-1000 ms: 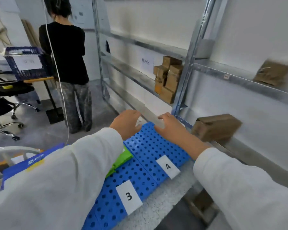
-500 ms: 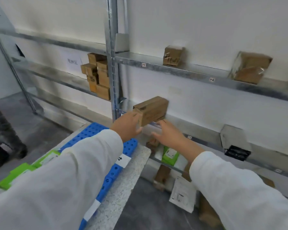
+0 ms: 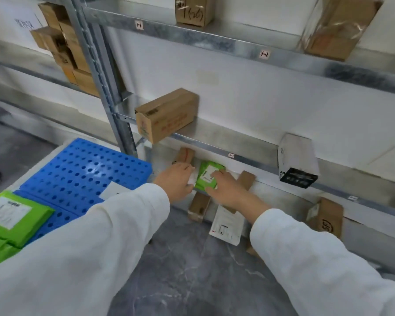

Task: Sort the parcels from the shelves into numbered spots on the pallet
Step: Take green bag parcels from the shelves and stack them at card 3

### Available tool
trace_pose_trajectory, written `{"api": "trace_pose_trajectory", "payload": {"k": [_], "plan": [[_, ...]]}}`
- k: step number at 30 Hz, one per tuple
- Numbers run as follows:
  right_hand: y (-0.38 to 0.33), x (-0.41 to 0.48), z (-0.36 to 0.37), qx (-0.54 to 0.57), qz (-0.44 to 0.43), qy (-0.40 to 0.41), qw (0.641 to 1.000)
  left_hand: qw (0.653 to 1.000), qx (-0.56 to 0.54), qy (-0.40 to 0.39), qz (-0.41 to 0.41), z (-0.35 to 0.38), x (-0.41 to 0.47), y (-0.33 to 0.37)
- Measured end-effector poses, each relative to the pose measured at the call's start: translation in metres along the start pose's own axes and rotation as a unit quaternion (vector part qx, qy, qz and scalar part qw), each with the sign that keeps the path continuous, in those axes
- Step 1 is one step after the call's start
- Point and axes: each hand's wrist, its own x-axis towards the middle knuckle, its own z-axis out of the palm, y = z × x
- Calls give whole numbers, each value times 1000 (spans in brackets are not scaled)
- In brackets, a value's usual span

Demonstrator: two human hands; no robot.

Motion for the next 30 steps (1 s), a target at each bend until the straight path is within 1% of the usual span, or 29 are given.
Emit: {"api": "trace_pose_trajectory", "payload": {"k": [11, 16, 20, 22, 26, 28, 30], "plan": [[94, 72, 3, 8, 32, -46, 998, 994, -14, -77, -79, 61, 92, 17], [125, 104, 14, 1, 53, -78, 996, 993, -24, -85, -81, 87, 123, 14], [136, 143, 25, -14, 57, -105, 993, 994, -34, -77, -73, 109, 158, -1], [140, 168, 36, -16, 58, -115, 992, 993, -33, -88, -75, 128, 178, -13], [150, 224, 64, 0, 78, -111, 991, 995, -18, -94, -19, 176, 229, -43], [155, 251, 80, 11, 94, -105, 990, 994, -27, -98, -36, 195, 252, -58], [163, 276, 98, -6, 108, -119, 987, 993, -32, -98, -58, 218, 272, -70]]}}
